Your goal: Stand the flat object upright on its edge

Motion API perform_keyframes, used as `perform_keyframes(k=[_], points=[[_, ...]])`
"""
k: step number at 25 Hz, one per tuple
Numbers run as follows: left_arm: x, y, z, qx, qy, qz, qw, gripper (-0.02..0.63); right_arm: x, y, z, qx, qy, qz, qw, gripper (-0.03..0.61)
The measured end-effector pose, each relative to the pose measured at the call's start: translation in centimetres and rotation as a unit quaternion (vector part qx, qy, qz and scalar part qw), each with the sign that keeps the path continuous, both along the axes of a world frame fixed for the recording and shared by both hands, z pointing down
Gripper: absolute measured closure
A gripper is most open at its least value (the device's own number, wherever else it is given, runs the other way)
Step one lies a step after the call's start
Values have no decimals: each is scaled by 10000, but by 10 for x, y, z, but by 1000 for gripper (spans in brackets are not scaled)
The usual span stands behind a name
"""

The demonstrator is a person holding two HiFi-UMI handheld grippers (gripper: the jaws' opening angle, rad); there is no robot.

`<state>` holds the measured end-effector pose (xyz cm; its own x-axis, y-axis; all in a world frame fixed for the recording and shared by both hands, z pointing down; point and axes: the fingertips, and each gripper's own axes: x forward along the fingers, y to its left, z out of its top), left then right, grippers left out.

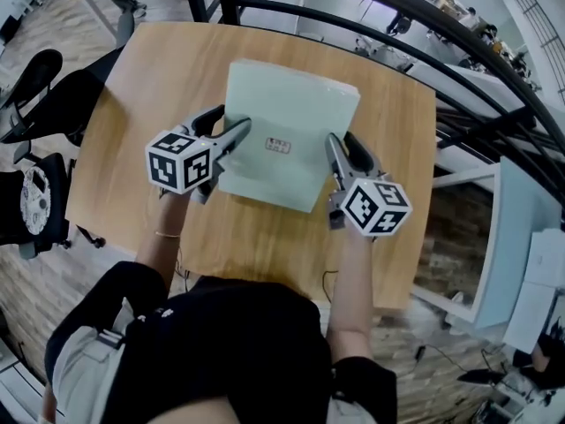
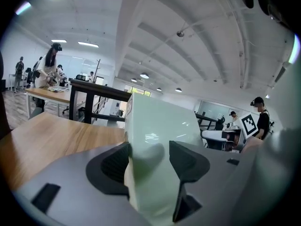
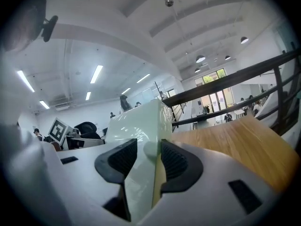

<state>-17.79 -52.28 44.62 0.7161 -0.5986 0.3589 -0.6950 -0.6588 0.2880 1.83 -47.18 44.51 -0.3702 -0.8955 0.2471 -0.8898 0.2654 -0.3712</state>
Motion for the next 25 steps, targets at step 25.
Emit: perform_keyframes(k=[25], points=[[6,59,-24,733,233,-146,9969,346,7,61,-24,1038,422,428,9928,433]])
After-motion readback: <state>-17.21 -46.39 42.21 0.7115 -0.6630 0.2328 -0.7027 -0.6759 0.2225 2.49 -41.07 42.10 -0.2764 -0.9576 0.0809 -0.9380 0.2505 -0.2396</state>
